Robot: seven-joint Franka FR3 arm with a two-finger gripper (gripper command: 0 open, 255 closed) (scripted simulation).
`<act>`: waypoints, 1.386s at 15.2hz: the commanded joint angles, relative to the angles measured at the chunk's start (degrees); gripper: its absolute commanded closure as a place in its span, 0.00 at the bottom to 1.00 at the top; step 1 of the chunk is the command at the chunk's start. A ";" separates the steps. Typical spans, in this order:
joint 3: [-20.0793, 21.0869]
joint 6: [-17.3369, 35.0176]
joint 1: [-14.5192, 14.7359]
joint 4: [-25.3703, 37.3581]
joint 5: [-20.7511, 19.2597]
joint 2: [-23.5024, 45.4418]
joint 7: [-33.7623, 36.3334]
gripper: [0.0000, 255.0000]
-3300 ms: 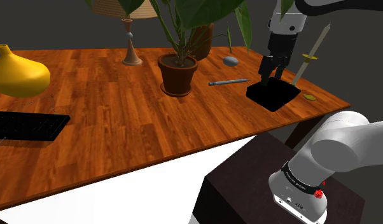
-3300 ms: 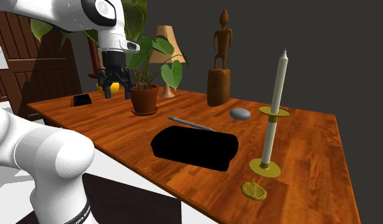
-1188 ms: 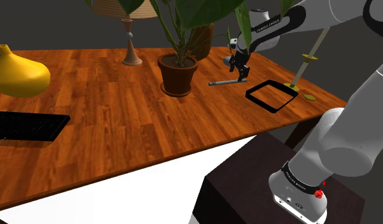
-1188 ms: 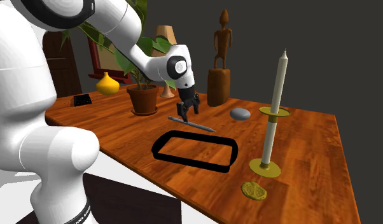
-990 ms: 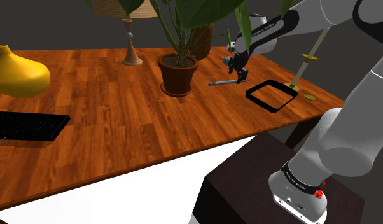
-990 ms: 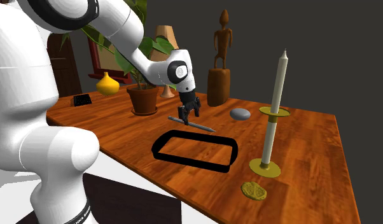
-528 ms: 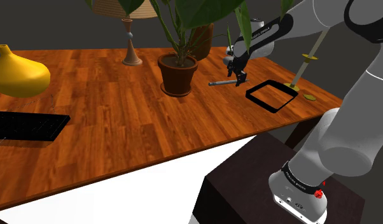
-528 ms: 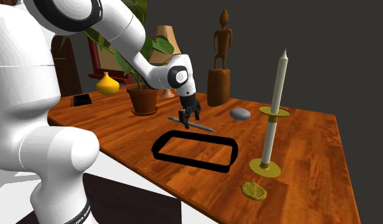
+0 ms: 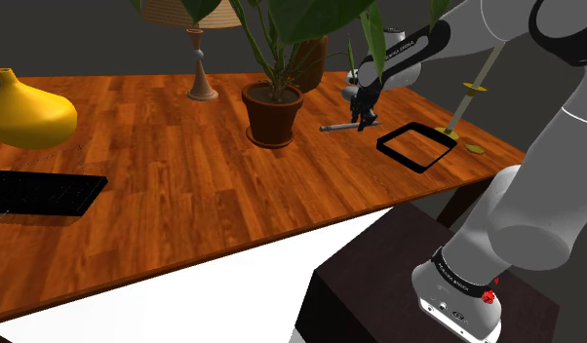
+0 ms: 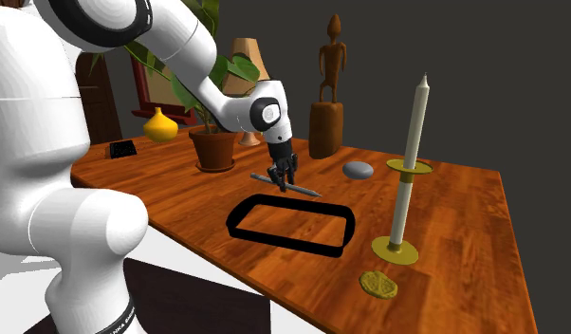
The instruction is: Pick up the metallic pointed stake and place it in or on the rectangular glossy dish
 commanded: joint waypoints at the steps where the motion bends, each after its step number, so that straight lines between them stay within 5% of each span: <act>1: 0.02 0.94 0.00 -0.09 0.03 0.38 0.00 1.00; 6: 0.02 0.89 0.01 -0.08 -0.02 0.32 0.03 1.00; 21: 0.39 -10.80 0.57 5.64 -4.13 -6.54 2.18 1.00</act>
